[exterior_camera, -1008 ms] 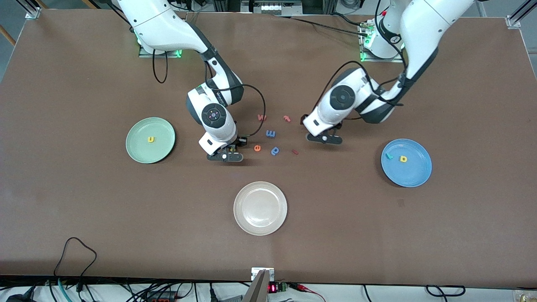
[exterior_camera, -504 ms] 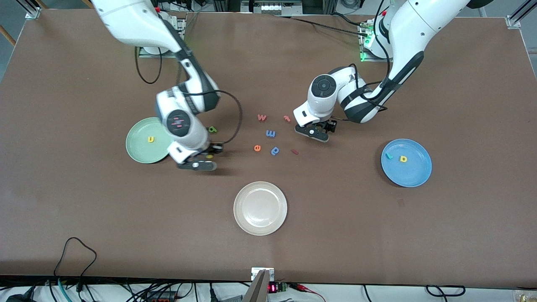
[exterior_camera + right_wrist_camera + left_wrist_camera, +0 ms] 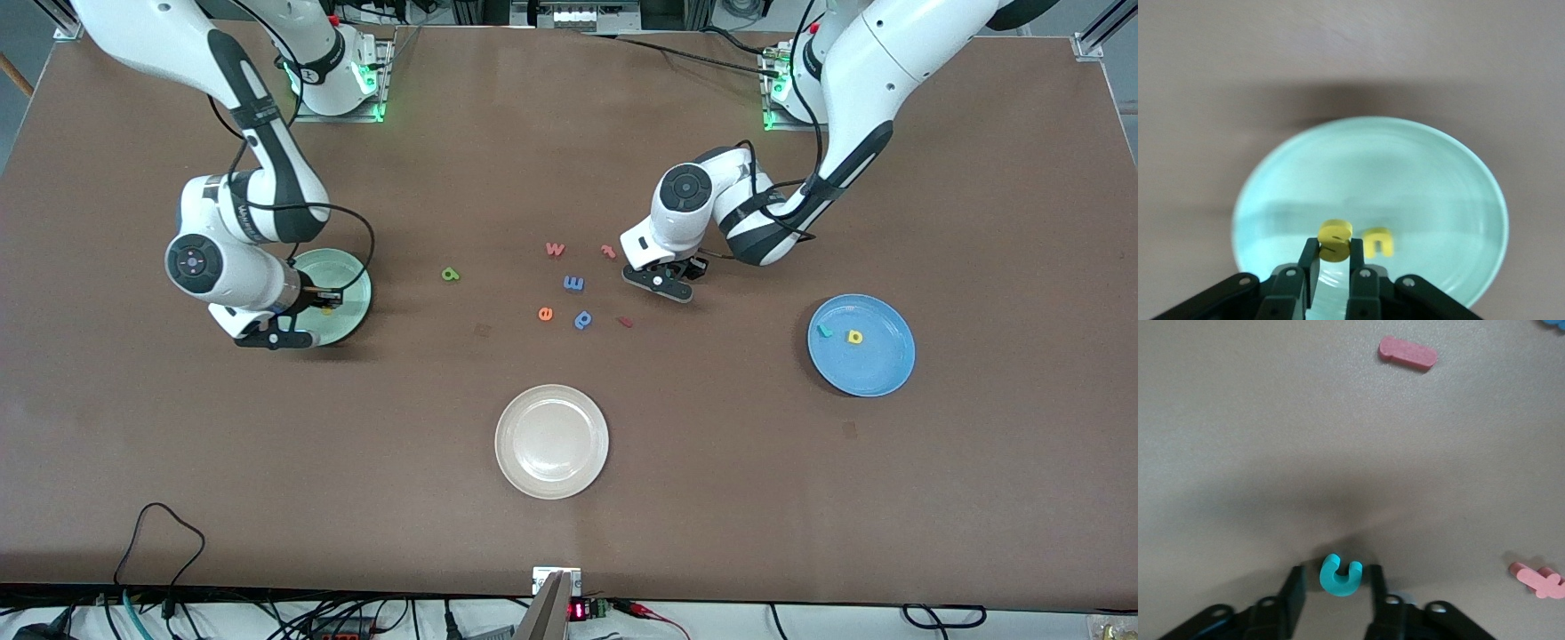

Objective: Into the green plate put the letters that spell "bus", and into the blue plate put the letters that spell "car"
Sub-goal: 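Place the yellow s on the green plate while the left gripper grasps cyan u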

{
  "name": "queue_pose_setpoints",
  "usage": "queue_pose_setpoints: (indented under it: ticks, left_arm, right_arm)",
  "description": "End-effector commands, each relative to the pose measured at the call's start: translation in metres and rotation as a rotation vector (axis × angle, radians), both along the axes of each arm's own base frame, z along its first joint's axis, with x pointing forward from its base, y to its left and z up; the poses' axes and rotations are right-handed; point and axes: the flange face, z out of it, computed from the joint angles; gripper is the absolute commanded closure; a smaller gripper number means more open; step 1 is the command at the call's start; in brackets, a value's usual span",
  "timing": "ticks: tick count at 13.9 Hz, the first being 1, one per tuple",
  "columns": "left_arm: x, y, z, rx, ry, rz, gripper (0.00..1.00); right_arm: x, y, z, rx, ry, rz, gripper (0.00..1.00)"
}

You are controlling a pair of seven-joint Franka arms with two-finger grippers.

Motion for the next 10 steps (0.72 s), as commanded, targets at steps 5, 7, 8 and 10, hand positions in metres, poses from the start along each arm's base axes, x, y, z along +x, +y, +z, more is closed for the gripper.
queue_pose_setpoints:
  ticks: [5,7,8,10]
  left_arm:
    - [0.007,0.005,0.004,0.023,-0.014,-0.009,0.79]
    - [0.021,0.008,0.022,0.093,-0.022,0.006,0.83]
    - [0.036,0.012,0.044,0.144,-0.044,0.017,0.84]
    - [0.064,0.027,0.082,0.258,-0.027,0.046,0.84]
  right_arm:
    - [-0.004,0.032,0.031,0.029,-0.056,0.073,0.00]
    - [-0.004,0.074,0.047,0.056,-0.085,0.142,0.00]
    - [-0.006,0.095,0.050,0.066,-0.091,0.161,0.00]
    - [-0.020,0.137,0.045,0.064,-0.083,0.186,0.05]
